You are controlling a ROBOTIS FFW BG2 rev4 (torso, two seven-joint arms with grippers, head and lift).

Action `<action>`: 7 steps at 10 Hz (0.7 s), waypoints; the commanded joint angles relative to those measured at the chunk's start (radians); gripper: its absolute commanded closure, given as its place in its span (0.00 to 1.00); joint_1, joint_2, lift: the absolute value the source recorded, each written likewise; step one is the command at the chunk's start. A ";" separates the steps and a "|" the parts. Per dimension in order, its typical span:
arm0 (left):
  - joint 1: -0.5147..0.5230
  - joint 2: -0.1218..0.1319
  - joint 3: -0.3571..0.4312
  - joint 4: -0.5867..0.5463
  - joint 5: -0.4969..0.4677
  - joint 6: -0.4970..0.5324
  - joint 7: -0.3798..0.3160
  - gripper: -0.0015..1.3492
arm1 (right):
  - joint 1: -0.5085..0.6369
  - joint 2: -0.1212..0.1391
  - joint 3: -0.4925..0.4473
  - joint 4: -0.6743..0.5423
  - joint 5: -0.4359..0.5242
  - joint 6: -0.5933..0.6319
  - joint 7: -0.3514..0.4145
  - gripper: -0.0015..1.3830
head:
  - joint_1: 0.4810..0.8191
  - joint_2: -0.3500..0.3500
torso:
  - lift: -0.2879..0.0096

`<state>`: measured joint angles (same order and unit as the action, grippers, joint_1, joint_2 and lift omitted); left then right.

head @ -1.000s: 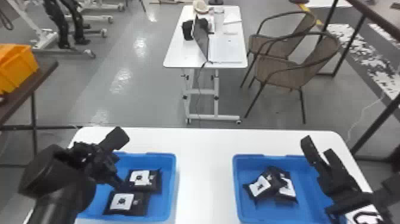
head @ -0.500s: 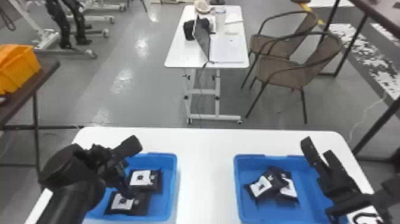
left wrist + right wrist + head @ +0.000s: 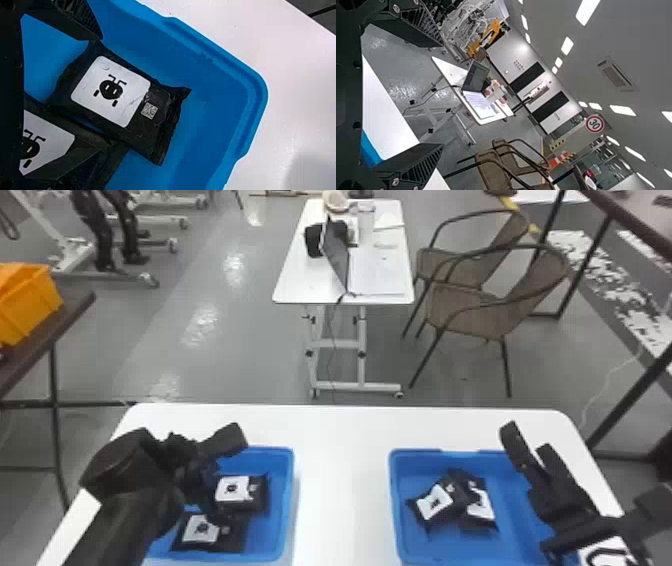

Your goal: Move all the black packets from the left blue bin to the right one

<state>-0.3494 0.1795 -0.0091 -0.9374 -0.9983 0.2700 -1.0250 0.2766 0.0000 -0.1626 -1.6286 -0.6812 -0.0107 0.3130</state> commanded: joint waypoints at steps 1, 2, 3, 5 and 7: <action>-0.011 0.000 -0.002 0.035 -0.003 -0.011 0.014 0.00 | 0.003 0.001 0.000 0.001 -0.004 0.000 0.001 0.09 | 0.63 0.55 | 0.97; -0.019 0.002 -0.002 0.052 -0.014 -0.015 0.029 0.00 | 0.004 0.001 0.000 0.001 -0.006 0.000 0.001 0.09 | 0.63 0.55 | 0.97; -0.025 0.003 0.001 0.066 -0.020 -0.026 0.039 0.00 | 0.004 0.001 0.000 0.003 -0.009 0.000 0.003 0.09 | 0.63 0.55 | 0.97; -0.030 0.006 0.018 0.072 -0.025 -0.028 0.069 0.00 | 0.003 0.001 0.000 0.007 -0.014 0.000 0.011 0.09 | 0.63 0.57 | 0.97; -0.040 0.005 0.023 0.101 -0.025 -0.044 0.085 0.00 | 0.003 0.001 0.000 0.007 -0.012 0.000 0.014 0.09 | 0.63 0.58 | 0.97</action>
<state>-0.3855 0.1851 0.0128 -0.8465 -1.0232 0.2341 -0.9406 0.2792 0.0000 -0.1626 -1.6214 -0.6947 -0.0107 0.3270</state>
